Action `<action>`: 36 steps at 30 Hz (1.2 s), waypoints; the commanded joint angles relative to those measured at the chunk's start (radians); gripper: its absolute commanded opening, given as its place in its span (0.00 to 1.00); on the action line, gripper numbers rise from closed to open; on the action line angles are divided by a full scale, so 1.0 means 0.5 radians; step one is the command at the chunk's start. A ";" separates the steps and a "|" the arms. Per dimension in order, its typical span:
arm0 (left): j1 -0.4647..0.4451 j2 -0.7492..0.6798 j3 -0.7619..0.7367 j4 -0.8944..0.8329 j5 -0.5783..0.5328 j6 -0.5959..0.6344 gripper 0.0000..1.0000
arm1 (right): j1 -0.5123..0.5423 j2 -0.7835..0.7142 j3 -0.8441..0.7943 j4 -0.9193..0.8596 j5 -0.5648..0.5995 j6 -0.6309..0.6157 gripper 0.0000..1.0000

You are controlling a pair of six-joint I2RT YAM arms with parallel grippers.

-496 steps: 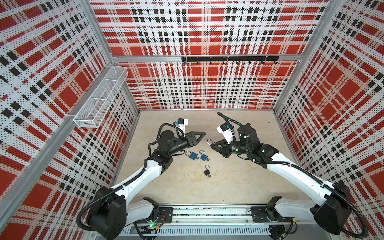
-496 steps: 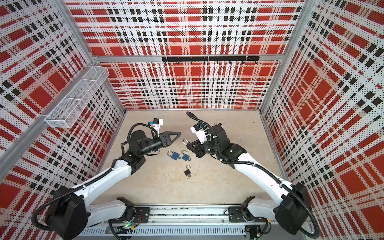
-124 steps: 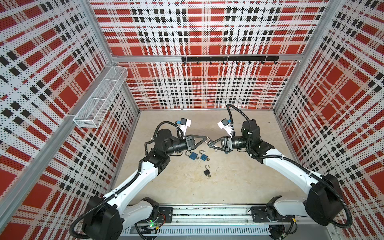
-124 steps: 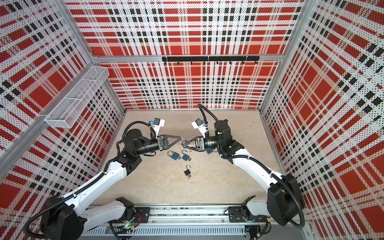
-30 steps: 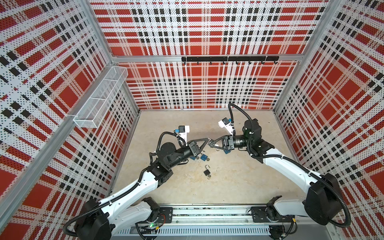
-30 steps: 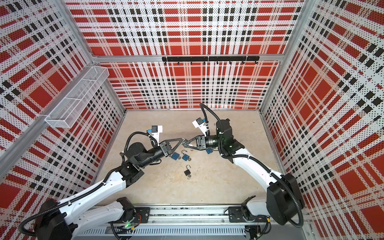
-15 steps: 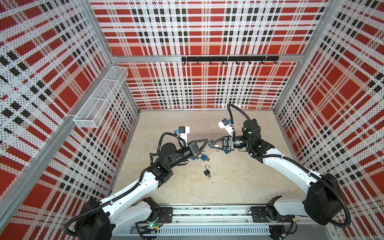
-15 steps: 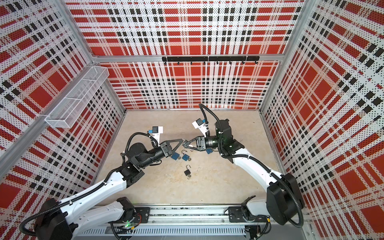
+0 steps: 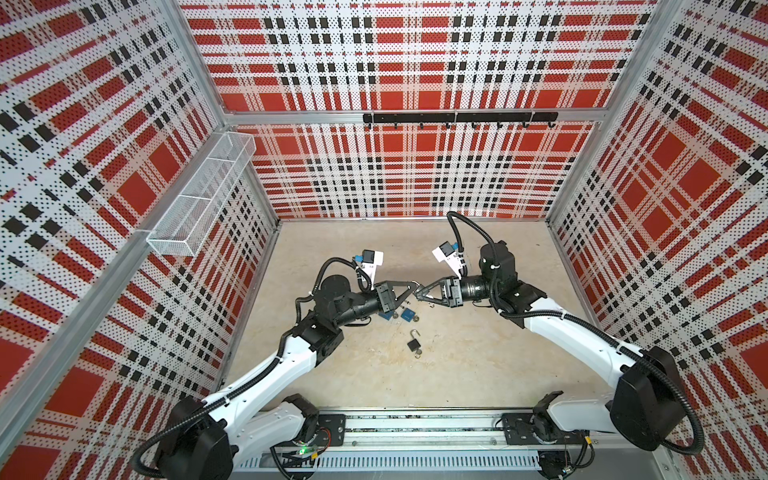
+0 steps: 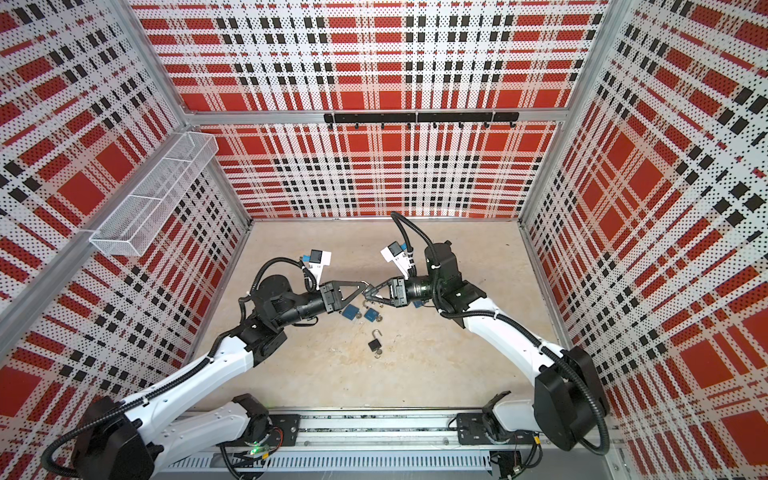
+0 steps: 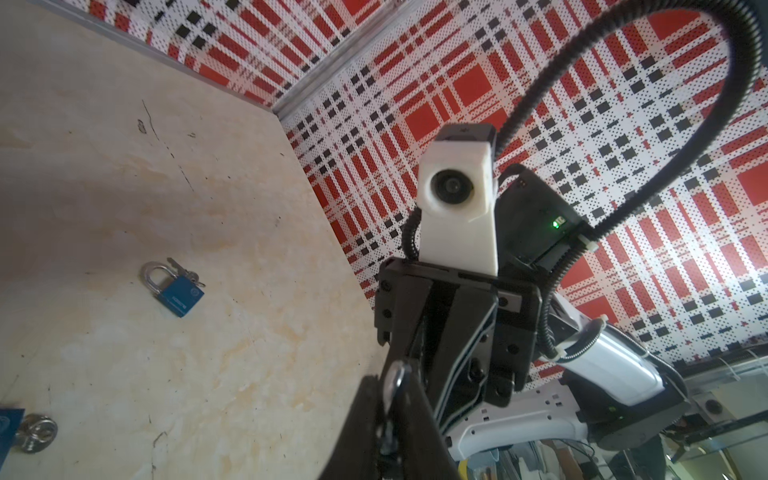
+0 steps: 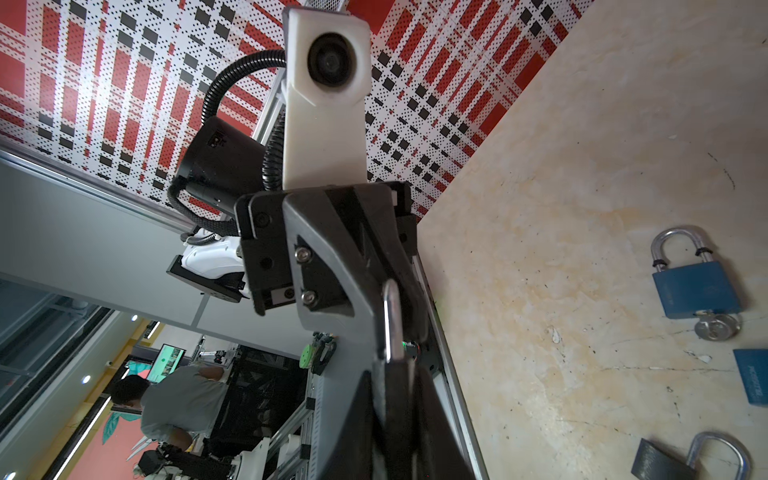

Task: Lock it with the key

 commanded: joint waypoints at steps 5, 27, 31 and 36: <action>-0.030 -0.006 0.058 -0.043 0.233 -0.023 0.20 | 0.026 -0.025 0.088 0.114 0.120 -0.099 0.00; -0.007 -0.031 -0.005 -0.041 0.092 -0.030 0.00 | 0.057 0.018 0.073 0.253 0.065 -0.002 0.20; 0.004 -0.091 -0.015 -0.040 0.017 -0.045 0.00 | 0.031 0.020 0.010 0.439 0.041 0.123 0.33; 0.041 -0.166 -0.031 -0.039 -0.121 -0.057 0.00 | -0.043 0.000 -0.113 0.716 0.000 0.332 0.37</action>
